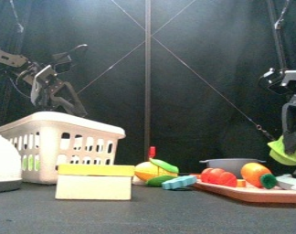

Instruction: Hand over squash top

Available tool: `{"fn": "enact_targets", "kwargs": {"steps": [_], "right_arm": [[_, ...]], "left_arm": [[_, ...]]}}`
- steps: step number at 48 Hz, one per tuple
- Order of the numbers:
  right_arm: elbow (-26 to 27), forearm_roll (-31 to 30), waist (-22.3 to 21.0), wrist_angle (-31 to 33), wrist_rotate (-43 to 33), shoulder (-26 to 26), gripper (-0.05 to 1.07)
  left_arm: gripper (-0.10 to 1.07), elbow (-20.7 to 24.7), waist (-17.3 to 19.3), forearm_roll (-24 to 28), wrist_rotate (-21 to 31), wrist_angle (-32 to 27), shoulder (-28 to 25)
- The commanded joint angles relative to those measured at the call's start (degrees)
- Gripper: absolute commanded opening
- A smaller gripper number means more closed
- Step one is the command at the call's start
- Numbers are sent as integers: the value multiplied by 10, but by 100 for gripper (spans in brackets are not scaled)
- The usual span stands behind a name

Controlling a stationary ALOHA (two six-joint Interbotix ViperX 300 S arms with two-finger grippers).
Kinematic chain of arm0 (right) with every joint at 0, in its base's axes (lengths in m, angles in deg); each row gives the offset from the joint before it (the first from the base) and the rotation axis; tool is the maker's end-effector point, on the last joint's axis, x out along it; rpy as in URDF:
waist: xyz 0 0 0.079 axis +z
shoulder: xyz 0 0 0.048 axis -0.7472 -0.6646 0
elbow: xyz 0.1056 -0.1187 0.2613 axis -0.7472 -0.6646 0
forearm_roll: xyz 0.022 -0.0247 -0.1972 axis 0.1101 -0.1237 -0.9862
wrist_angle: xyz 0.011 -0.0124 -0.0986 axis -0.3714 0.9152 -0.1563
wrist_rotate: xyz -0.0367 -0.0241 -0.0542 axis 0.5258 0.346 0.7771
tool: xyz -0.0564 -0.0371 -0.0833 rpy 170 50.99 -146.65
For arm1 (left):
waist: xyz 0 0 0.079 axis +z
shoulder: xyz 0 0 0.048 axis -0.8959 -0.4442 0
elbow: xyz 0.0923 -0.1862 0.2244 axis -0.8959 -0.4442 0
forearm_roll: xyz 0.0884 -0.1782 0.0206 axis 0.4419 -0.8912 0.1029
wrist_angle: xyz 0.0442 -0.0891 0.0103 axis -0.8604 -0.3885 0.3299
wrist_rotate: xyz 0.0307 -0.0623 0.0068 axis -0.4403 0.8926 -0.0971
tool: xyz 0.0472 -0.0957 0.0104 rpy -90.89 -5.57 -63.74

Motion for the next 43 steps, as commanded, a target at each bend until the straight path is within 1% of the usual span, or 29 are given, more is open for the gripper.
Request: {"fn": "enact_targets", "kwargs": {"steps": [1,6,9,11,14,19,20,27,30,37,40,43], "right_arm": [[13,-30,4,2,2,3,62],[18,-92,11,2,3,3,62],[24,-141,11,2,4,3,62],[29,-181,11,1,3,4,62],[38,-224,8,2,2,4,62],[62,-285,-4,2,2,3,62],[69,-301,-12,2,1,2,62],[109,-367,-50,-3,1,-11,62],[127,-396,-66,-6,1,-20,62],[168,-475,-95,-21,2,-63,62],[180,-515,-104,-31,3,-90,62],[187,-551,-104,-40,5,-113,62]], "left_arm": [[98,11,-7,4,-3,10,1],[98,15,-25,23,-3,30,1],[98,18,-43,45,-2,49,0],[98,20,-50,54,-2,57,1],[98,22,-62,69,-1,76,1],[98,25,-62,69,1,107,4],[98,24,-62,66,0,112,4],[98,17,-62,54,-2,131,11],[98,17,-63,54,-2,135,11],[98,25,-72,60,-2,143,11],[98,26,-84,77,-3,152,11],[98,28,-101,105,-3,160,11]]}}
